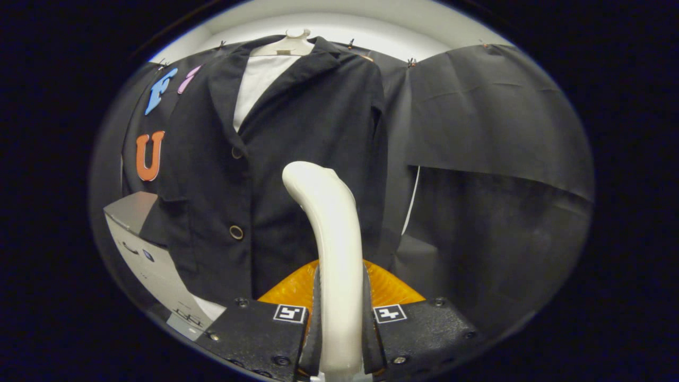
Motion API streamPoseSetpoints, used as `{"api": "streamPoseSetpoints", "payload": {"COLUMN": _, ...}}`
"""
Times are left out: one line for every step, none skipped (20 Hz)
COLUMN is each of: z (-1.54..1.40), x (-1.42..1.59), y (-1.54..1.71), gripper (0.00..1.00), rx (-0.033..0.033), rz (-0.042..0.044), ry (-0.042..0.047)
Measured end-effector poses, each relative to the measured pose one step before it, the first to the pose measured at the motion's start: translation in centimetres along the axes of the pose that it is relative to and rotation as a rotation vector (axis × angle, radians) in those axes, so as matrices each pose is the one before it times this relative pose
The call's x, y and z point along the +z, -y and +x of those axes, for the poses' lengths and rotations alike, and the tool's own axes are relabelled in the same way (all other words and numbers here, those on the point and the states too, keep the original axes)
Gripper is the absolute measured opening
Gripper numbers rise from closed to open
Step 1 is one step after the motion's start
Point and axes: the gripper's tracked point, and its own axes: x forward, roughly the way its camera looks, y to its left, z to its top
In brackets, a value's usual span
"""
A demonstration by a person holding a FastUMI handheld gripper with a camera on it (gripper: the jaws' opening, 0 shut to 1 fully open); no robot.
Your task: Iron the clothes twice with a garment steamer, once on the left side and once on the right side.
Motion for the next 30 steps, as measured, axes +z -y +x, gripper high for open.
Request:
{"api": "streamPoseSetpoints", "payload": {"z": -0.17, "x": -0.976, "y": -0.226, "gripper": 0.33, "rx": 0.00307, "rz": -0.00427, "ry": -0.01173}}
{"api": "streamPoseSetpoints", "payload": {"z": -0.038, "x": -0.677, "y": -0.313, "gripper": 0.33, "rx": 0.0043, "rz": -0.00773, "ry": -0.00287}}
{"api": "streamPoseSetpoints", "payload": {"z": -0.112, "x": -0.461, "y": -0.244, "gripper": 0.33, "rx": 0.00108, "rz": -0.01619, "ry": 0.00279}}
{"api": "streamPoseSetpoints", "payload": {"z": -0.107, "x": -0.399, "y": -0.139, "gripper": 0.33, "rx": -0.00158, "rz": -0.01328, "ry": 0.00417}}
{"api": "streamPoseSetpoints", "payload": {"z": -0.109, "x": -0.275, "y": -0.202, "gripper": 0.33, "rx": -0.0009, "rz": -0.00283, "ry": -0.00041}}
{"api": "streamPoseSetpoints", "payload": {"z": -0.105, "x": -0.217, "y": -0.242, "gripper": 0.33, "rx": 0.00352, "rz": 0.00423, "ry": -0.00184}}
{"api": "streamPoseSetpoints", "payload": {"z": -0.202, "x": -0.383, "y": -0.273, "gripper": 0.33, "rx": 0.00517, "rz": 0.00435, "ry": -0.00644}}
{"api": "streamPoseSetpoints", "payload": {"z": -0.008, "x": -0.642, "y": -0.195, "gripper": 0.33, "rx": 0.00276, "rz": 0.0019, "ry": -0.01179}}
{"api": "streamPoseSetpoints", "payload": {"z": -0.074, "x": -0.69, "y": -0.064, "gripper": 0.33, "rx": -0.00028, "rz": 0.00132, "ry": -0.01572}}
{"api": "streamPoseSetpoints", "payload": {"z": 0.137, "x": -0.715, "y": -0.01, "gripper": 0.33, "rx": 0.00168, "rz": 0.00147, "ry": -0.01804}}
{"api": "streamPoseSetpoints", "payload": {"z": 0.041, "x": -0.736, "y": -0.037, "gripper": 0.33, "rx": 0.0006, "rz": 0.00155, "ry": -0.01694}}
{"api": "streamPoseSetpoints", "payload": {"z": 0.206, "x": -0.647, "y": 0.002, "gripper": 0.33, "rx": -0.00264, "rz": 0.00276, "ry": -0.01463}}
{"api": "streamPoseSetpoints", "payload": {"z": 0.02, "x": -0.612, "y": 0.077, "gripper": 0.33, "rx": -0.00337, "rz": 0.00312, "ry": -0.01168}}
{"api": "streamPoseSetpoints", "payload": {"z": 0.066, "x": -0.506, "y": 0.211, "gripper": 0.33, "rx": -0.00359, "rz": 0.00233, "ry": -0.01211}}
{"api": "streamPoseSetpoints", "payload": {"z": 0.017, "x": -0.432, "y": 0.159, "gripper": 0.33, "rx": -0.00181, "rz": 0.00168, "ry": -0.00896}}
{"api": "streamPoseSetpoints", "payload": {"z": 0.16, "x": -0.415, "y": 0.089, "gripper": 0.33, "rx": -0.00247, "rz": -0.00064, "ry": -0.00859}}
{"api": "streamPoseSetpoints", "payload": {"z": 0.032, "x": -0.481, "y": 0.041, "gripper": 0.33, "rx": -0.00206, "rz": -0.00281, "ry": -0.00824}}
{"api": "streamPoseSetpoints", "payload": {"z": 0.183, "x": -0.426, "y": 0.066, "gripper": 0.33, "rx": -0.00119, "rz": -0.00359, "ry": -0.00855}}
{"api": "streamPoseSetpoints", "payload": {"z": 0.091, "x": -0.521, "y": -0.066, "gripper": 0.33, "rx": 0.00177, "rz": -0.00433, "ry": -0.00968}}
{"api": "streamPoseSetpoints", "payload": {"z": 0.164, "x": -0.584, "y": -0.01, "gripper": 0.33, "rx": 0.00172, "rz": -0.00567, "ry": -0.01011}}
{"api": "streamPoseSetpoints", "payload": {"z": 0.137, "x": -0.52, "y": -0.195, "gripper": 0.33, "rx": 0.00252, "rz": -0.00727, "ry": -0.00908}}
{"api": "streamPoseSetpoints", "payload": {"z": 0.256, "x": -0.624, "y": -0.157, "gripper": 0.33, "rx": 0.00154, "rz": -0.00582, "ry": -0.01176}}
{"api": "streamPoseSetpoints", "payload": {"z": 0.258, "x": -0.623, "y": -0.298, "gripper": 0.33, "rx": 0.00401, "rz": -0.00241, "ry": -0.01261}}
{"api": "streamPoseSetpoints", "payload": {"z": 0.154, "x": -0.512, "y": -0.267, "gripper": 0.33, "rx": 0.00365, "rz": -0.00261, "ry": -0.01369}}
{"api": "streamPoseSetpoints", "payload": {"z": 0.082, "x": -0.684, "y": -0.276, "gripper": 0.33, "rx": 0.00282, "rz": -0.00173, "ry": -0.01455}}
{"api": "streamPoseSetpoints", "payload": {"z": 0.248, "x": -0.434, "y": -0.246, "gripper": 0.33, "rx": 0.00087, "rz": -0.0028, "ry": -0.01003}}
{"api": "streamPoseSetpoints", "payload": {"z": 0.158, "x": -0.573, "y": -0.25, "gripper": 0.33, "rx": 0.00049, "rz": -0.00728, "ry": -0.01056}}
{"api": "streamPoseSetpoints", "payload": {"z": 0.162, "x": -0.475, "y": -0.047, "gripper": 0.33, "rx": 0.00153, "rz": -0.0043, "ry": -0.00935}}
{"api": "streamPoseSetpoints", "payload": {"z": 0.072, "x": -0.549, "y": -0.273, "gripper": 0.33, "rx": 0.0015, "rz": -0.00329, "ry": -0.01423}}
{"api": "streamPoseSetpoints", "payload": {"z": 0.186, "x": -0.508, "y": -0.182, "gripper": 0.33, "rx": 0.00177, "rz": 0.00069, "ry": -0.01249}}
